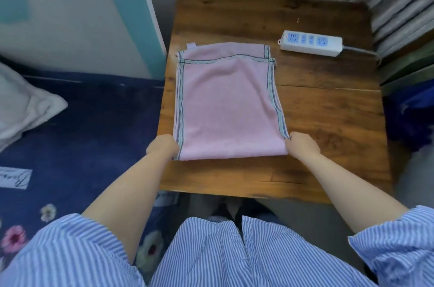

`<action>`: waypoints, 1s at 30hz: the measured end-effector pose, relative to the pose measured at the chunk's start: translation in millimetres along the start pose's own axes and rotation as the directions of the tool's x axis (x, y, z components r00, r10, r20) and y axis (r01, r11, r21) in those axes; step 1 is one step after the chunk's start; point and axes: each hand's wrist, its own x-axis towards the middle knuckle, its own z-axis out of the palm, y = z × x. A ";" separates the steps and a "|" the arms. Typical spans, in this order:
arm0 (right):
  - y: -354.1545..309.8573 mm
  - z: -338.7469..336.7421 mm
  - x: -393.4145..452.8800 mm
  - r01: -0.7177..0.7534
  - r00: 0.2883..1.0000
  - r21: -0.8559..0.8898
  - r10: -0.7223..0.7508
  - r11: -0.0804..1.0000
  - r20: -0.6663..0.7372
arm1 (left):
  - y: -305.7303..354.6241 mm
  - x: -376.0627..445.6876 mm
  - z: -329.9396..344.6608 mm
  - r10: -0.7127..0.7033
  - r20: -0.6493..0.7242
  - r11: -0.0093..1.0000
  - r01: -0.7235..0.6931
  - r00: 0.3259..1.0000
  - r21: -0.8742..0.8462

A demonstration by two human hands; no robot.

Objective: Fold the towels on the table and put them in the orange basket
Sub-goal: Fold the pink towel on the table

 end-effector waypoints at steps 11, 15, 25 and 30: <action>16.1 30.2 -13.4 -0.093 0.938 -0.158 0.140 0.983 0.317 | -26.0 -2.1 45.6 0.045 0.267 0.993 -0.073 0.963 0.094; 7.7 14.4 -9.6 -0.025 0.860 -0.335 0.191 0.942 0.473 | -21.8 -0.8 44.1 -0.010 0.376 0.984 -0.058 0.926 0.168; -53.6 -42.1 48.5 0.148 0.983 -0.119 -0.158 0.982 -0.088 | 39.0 24.7 -22.9 0.022 -0.212 0.999 -0.029 0.977 -0.032; -84.6 -58.8 82.9 0.306 0.924 -0.081 -0.316 0.949 -0.215 | 78.6 51.1 -61.4 0.100 -0.345 0.995 -0.098 0.933 0.023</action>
